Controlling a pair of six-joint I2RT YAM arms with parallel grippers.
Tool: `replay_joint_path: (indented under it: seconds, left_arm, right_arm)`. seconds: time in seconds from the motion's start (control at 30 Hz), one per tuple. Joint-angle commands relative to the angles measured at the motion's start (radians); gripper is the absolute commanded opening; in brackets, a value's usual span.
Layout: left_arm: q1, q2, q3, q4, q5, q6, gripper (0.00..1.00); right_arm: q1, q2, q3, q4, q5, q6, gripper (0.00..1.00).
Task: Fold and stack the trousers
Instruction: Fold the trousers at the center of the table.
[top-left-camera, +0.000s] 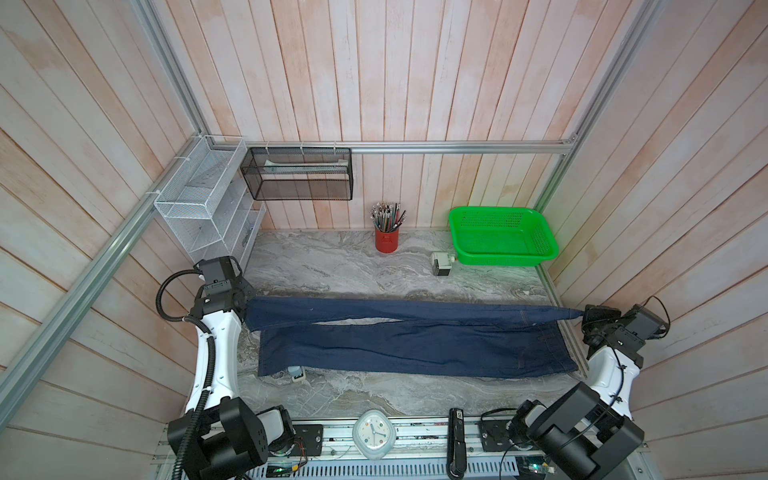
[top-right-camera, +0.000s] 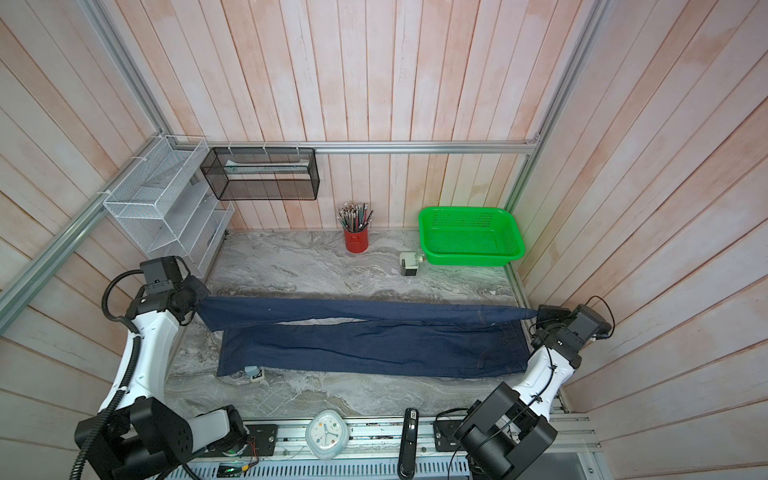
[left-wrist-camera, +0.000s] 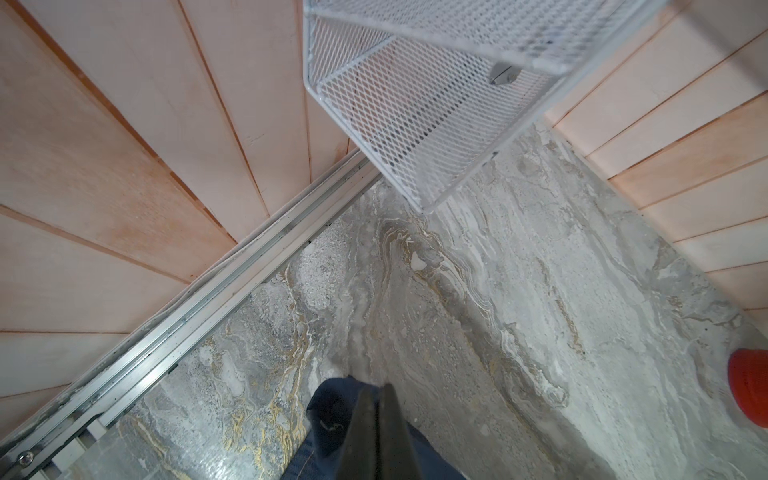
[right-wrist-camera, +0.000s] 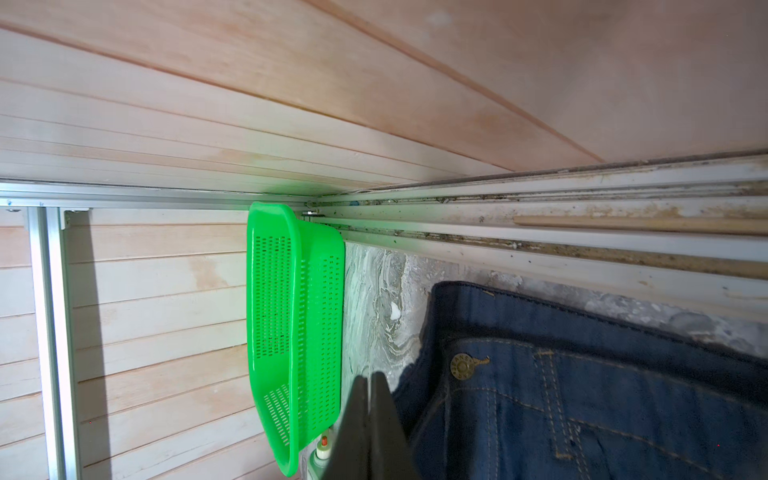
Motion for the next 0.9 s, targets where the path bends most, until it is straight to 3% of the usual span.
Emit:
replay_joint_path:
  seconds: [0.0,0.23,0.87]
  left_arm:
    - [0.022,-0.023,-0.032,0.023,-0.017,-0.016,0.00]
    - [0.045,-0.035,-0.079,0.020,-0.021,-0.025,0.00]
    - [0.061,-0.097,-0.124,-0.024,-0.071,-0.042,0.00]
  right_arm:
    - [-0.014,-0.033,-0.006,-0.064,0.055,-0.005,0.00]
    - [-0.032,-0.052,-0.022,-0.121,0.155,-0.038,0.00]
    - [-0.048,-0.095,-0.021,-0.236,0.254,-0.062,0.00]
